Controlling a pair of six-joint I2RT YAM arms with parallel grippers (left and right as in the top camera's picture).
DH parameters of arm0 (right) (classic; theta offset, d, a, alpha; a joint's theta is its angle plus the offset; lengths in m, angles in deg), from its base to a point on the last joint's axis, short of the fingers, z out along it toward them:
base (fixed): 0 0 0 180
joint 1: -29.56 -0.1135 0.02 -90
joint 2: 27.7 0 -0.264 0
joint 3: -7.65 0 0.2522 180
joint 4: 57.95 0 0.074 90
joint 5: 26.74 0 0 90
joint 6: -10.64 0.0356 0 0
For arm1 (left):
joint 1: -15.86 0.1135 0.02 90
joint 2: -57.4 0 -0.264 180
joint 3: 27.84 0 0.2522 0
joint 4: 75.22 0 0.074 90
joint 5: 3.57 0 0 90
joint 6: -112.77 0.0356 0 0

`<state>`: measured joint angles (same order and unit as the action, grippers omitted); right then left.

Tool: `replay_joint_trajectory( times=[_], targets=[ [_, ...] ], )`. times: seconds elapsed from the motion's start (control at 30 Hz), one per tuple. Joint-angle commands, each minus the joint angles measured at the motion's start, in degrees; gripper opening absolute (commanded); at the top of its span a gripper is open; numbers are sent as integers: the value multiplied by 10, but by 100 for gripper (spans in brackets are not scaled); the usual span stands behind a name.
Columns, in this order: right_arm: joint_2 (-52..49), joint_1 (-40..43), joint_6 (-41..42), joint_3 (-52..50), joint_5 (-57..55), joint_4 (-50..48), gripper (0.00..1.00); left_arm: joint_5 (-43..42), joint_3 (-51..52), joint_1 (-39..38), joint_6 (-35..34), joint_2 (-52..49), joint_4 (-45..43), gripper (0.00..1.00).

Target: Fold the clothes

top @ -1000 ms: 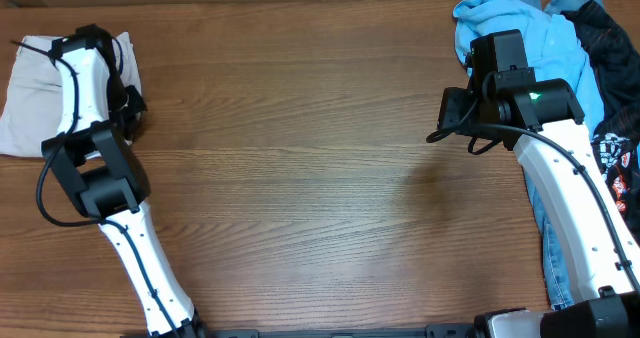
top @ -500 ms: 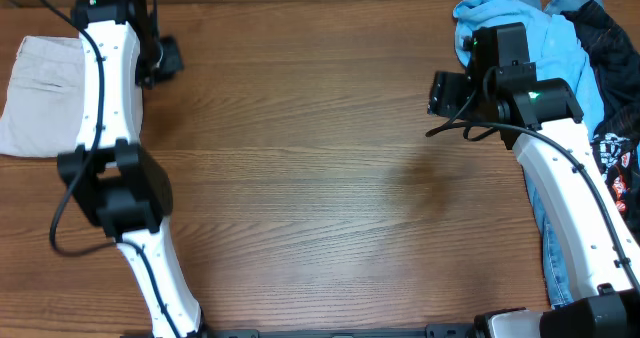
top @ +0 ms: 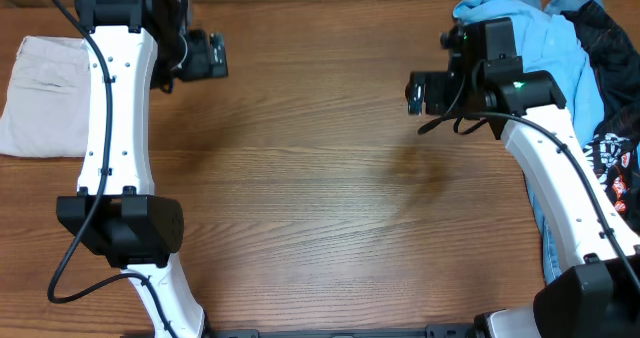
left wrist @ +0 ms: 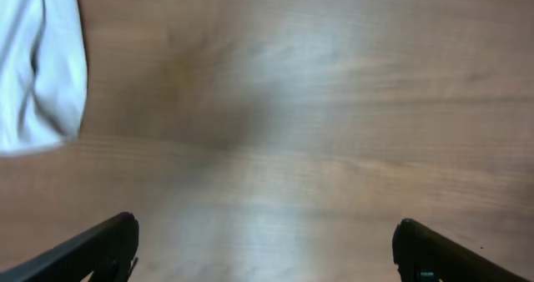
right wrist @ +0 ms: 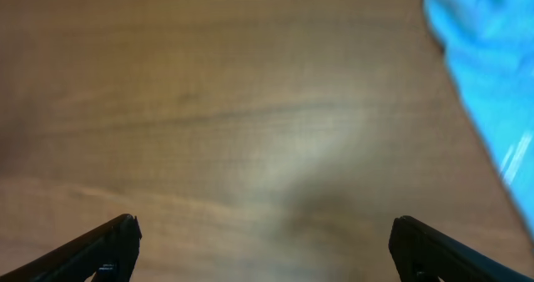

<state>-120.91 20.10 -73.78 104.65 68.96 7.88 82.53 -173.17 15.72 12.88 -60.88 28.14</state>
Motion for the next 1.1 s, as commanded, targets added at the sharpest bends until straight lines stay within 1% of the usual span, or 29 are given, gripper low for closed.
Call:
replay_joint_trajectory(
  times=[0.0,0.1,0.2,0.33,0.43,0.5,0.57,0.7,0.83,0.93,1.07],
  targets=[
    [0,2,19,5,27,31,100,-6,2,-3,5,-3,30,100],
    [0,2,70,4,29,92,100,-6,2,-3,-5,-2,72,100],
    [0,2,108,3,30,139,100,-36,23,-3,-2,3,72,100],
    [1,1,112,2,40,214,100,-89,89,-7,-2,21,72,100],
    [13,1,111,-12,40,258,100,-59,163,-17,-2,51,72,100],
    [33,1,112,-28,40,265,100,-26,209,-24,-7,77,72,100],
    [69,1,112,-47,41,265,100,-12,256,-31,-6,117,69,100],
    [177,-5,114,-93,40,251,100,-11,342,-44,-6,237,33,100],
    [325,-28,139,-157,16,204,100,-10,424,-63,-6,383,-27,100],
    [441,-52,140,-212,-16,156,100,-1,496,-82,-6,512,-106,100],
    [562,-73,140,-279,-60,77,100,67,601,-94,-7,672,-244,100]
  ],
)
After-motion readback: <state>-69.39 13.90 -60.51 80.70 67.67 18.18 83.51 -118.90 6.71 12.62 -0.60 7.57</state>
